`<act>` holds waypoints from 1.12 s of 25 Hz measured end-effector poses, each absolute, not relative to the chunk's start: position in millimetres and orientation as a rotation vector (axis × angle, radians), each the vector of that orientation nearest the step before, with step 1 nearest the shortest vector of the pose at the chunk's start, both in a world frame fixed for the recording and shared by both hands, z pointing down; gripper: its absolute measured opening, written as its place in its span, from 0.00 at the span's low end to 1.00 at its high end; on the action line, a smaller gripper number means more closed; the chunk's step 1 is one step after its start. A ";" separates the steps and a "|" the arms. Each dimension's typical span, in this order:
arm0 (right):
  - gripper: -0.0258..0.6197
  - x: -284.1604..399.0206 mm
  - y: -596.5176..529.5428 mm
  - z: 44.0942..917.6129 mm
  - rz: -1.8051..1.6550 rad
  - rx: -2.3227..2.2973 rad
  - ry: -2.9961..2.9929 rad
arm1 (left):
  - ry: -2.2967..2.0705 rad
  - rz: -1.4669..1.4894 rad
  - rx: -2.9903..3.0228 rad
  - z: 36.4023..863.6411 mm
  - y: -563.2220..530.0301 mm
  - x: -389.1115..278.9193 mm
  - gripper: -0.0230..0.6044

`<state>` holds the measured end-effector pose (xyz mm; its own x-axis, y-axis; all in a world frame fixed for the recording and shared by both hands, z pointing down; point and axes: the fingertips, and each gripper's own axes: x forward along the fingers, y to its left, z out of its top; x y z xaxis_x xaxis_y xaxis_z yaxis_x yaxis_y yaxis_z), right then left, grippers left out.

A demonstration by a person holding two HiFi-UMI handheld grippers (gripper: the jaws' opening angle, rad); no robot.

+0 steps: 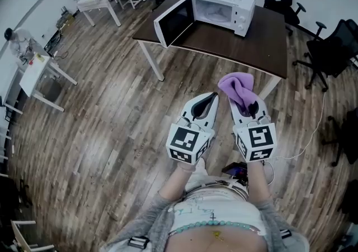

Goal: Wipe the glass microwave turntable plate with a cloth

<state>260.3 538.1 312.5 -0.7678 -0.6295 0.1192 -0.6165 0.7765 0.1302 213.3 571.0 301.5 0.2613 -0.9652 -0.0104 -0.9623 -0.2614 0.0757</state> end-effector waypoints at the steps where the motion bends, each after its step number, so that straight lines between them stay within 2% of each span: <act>1: 0.22 253.2 532.8 313.8 -0.120 1.001 -2.809 | -1.870 -0.081 2.455 302.3 565.5 205.6 0.05; 10: 0.22 196.6 506.6 334.6 -0.063 1.029 -2.772 | -1.820 -0.055 2.446 320.5 537.6 144.7 0.05; 20: 0.22 168.6 488.4 350.1 -0.033 1.007 -2.748 | -1.817 -0.077 2.408 333.5 520.6 113.7 0.05; 28: 0.22 125.5 432.6 350.6 -0.036 0.917 -2.780 | -1.885 -0.077 2.342 337.8 467.4 75.6 0.05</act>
